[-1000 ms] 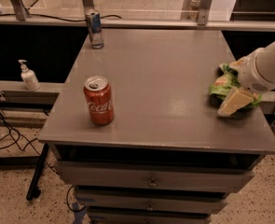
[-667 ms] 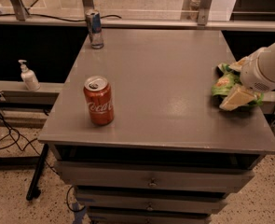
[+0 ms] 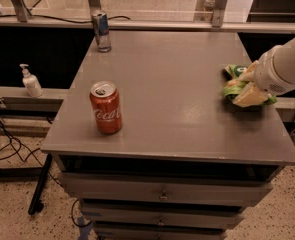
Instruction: Move green rice chip bag near coke can
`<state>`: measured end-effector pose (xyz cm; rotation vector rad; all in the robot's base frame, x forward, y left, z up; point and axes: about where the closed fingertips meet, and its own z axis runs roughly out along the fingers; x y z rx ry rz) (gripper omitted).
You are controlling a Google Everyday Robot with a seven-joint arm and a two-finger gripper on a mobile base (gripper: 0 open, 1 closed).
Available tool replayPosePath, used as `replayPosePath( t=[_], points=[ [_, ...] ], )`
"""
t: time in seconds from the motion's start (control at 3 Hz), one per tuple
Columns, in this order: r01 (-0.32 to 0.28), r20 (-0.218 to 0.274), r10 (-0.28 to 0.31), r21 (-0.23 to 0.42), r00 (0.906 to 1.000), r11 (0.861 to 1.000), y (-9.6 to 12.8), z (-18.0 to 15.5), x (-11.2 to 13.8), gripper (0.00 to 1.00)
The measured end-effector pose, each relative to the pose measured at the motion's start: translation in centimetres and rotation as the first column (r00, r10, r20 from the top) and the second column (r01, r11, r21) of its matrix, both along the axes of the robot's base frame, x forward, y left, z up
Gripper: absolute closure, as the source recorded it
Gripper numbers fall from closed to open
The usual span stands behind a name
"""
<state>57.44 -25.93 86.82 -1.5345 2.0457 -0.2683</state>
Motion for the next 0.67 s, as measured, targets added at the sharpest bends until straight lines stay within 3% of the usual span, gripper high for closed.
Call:
replayPosePath(
  t=[0.33, 0.67],
  points=[
    [-0.043, 0.018, 0.043, 0.004, 0.9989, 0.999, 1.7, 1.0, 0.3, 1.0],
    [-0.074, 0.051, 0.074, 0.005, 0.996, 0.997, 2.8, 2.6, 0.8, 1.0]
  ],
)
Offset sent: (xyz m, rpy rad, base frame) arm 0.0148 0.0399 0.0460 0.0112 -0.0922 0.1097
